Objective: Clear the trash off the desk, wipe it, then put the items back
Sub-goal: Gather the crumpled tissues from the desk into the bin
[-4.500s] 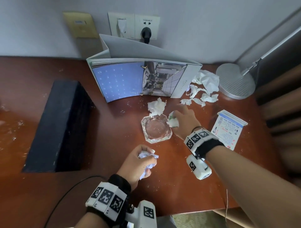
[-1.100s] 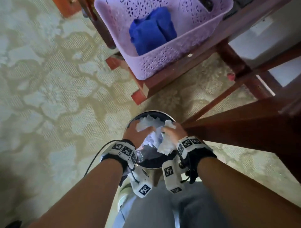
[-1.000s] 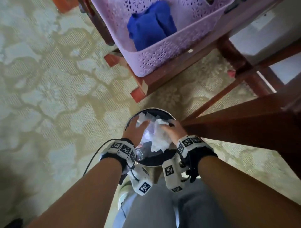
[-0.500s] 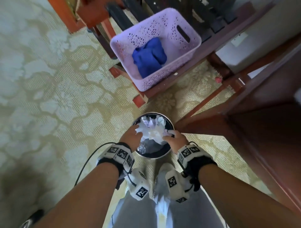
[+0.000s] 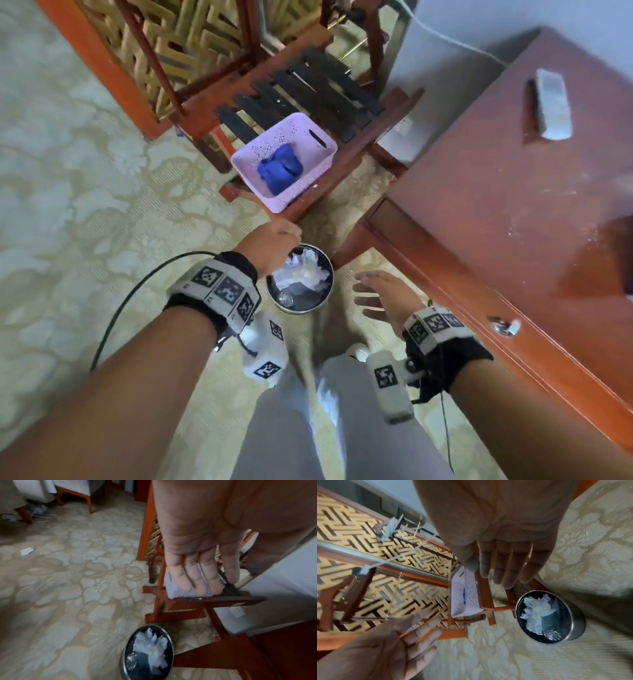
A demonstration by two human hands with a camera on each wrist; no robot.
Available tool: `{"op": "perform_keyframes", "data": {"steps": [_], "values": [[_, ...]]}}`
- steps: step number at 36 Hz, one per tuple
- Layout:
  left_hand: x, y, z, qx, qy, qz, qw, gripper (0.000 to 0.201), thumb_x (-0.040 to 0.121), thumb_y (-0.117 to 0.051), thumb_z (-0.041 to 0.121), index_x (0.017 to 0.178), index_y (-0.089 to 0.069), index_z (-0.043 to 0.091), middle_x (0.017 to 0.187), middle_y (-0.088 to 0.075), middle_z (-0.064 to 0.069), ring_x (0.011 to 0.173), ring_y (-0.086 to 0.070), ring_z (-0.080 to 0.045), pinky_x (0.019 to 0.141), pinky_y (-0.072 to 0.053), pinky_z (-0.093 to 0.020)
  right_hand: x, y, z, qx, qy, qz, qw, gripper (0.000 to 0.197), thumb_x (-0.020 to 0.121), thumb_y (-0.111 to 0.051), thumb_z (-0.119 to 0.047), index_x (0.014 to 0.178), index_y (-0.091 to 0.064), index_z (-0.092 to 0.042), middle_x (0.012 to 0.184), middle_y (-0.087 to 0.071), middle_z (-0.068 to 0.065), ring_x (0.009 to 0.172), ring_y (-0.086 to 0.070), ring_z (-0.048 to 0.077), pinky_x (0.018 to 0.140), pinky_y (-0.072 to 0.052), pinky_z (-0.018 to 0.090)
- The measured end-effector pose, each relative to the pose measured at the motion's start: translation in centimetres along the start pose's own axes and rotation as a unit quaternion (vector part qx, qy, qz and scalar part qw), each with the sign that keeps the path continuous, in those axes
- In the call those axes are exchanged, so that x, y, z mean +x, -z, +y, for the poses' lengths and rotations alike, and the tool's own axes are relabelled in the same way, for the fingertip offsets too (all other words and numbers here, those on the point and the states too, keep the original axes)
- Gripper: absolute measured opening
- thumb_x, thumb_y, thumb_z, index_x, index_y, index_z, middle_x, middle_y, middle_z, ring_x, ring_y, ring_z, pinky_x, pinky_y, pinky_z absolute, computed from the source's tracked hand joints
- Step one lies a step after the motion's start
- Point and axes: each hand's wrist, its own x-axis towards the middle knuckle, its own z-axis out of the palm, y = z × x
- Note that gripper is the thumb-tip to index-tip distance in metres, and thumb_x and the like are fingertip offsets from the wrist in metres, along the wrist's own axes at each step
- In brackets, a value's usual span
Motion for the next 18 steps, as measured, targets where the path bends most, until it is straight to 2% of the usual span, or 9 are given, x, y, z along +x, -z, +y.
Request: {"op": "perform_keyframes", "data": {"steps": [2, 5, 9, 11, 13, 15, 18], "values": [[-1.5, -0.2, 2.1, 0.01, -0.017, 0.007, 1.0, 0.021, 0.095, -0.05, 0.018, 0.113, -0.061, 0.015, 0.105, -0.06, -0.001, 0.097, -0.055, -0.017, 0.08, -0.038, -0.025, -2.1, 1.3, -0.5, 0.021, 0.008, 0.012, 1.0, 0.016, 0.097, -0.047, -0.015, 0.109, -0.057, -0.012, 0.094, -0.06, 0.005, 0.073, -0.057, 0.014, 0.065, -0.045, 0.026], [-3.8, -1.4, 4.9, 0.022, -0.045, -0.008, 0.999, 0.022, 0.095, -0.052, 0.021, 0.114, -0.061, 0.016, 0.112, -0.063, -0.004, 0.105, -0.06, -0.022, 0.081, -0.043, -0.028, -5.0, 3.8, -1.4, 0.038, 0.033, 0.019, 0.999, 0.019, 0.098, -0.047, -0.018, 0.111, -0.059, -0.012, 0.092, -0.062, 0.001, 0.076, -0.059, 0.015, 0.07, -0.047, 0.028], [-6.4, -4.3, 8.8, 0.03, -0.077, -0.019, 0.996, 0.014, 0.094, -0.054, 0.022, 0.106, -0.061, 0.021, 0.111, -0.066, -0.006, 0.105, -0.062, -0.024, 0.091, -0.047, -0.036, -8.2, 8.1, -2.0, 0.053, 0.072, 0.028, 0.996, 0.014, 0.097, -0.048, -0.019, 0.097, -0.061, -0.018, 0.091, -0.063, 0.002, 0.078, -0.059, 0.016, 0.069, -0.048, 0.028], [-7.5, -6.3, 10.5, 0.041, -0.088, -0.033, 0.995, 0.011, 0.094, -0.054, 0.022, 0.102, -0.06, 0.024, 0.104, -0.065, -0.003, 0.104, -0.062, -0.023, 0.093, -0.048, -0.038, -9.3, 10.4, -1.9, 0.056, 0.087, 0.032, 0.994, 0.014, 0.097, -0.048, -0.02, 0.098, -0.062, -0.019, 0.09, -0.064, 0.001, 0.071, -0.059, 0.013, 0.065, -0.048, 0.028], [-8.3, -8.6, 12.2, 0.046, -0.103, -0.047, 0.993, 0.009, 0.095, -0.053, 0.021, 0.101, -0.058, 0.023, 0.094, -0.062, 0.002, 0.099, -0.062, -0.021, 0.083, -0.049, -0.03, -10.1, 12.9, -1.6, 0.067, 0.1, 0.034, 0.992, 0.015, 0.098, -0.047, -0.018, 0.102, -0.062, -0.015, 0.087, -0.064, 0.002, 0.06, -0.056, 0.01, 0.054, -0.044, 0.023], [-9.1, -11.2, 14.0, 0.069, -0.114, -0.05, 0.99, 0.01, 0.096, -0.052, 0.02, 0.104, -0.058, 0.021, 0.093, -0.061, 0.003, 0.093, -0.06, -0.018, 0.07, -0.045, -0.02, -11.1, 15.6, -1.0, 0.09, 0.106, 0.03, 0.99, 0.017, 0.098, -0.045, -0.013, 0.109, -0.058, -0.008, 0.083, -0.06, 0.005, 0.054, -0.053, 0.011, 0.049, -0.04, 0.021], [-10.5, -15.7, 17.0, 0.11, -0.124, -0.066, 0.984, 0.015, 0.097, -0.049, 0.022, 0.109, -0.057, 0.02, 0.1, -0.06, 0.0, 0.089, -0.058, -0.016, 0.068, -0.044, -0.021, -12.7, 20.2, 0.4, 0.102, 0.118, 0.026, 0.987, 0.017, 0.098, -0.045, -0.01, 0.11, -0.056, -0.007, 0.077, -0.057, 0.003, 0.048, -0.05, 0.008, 0.047, -0.037, 0.02]]}}
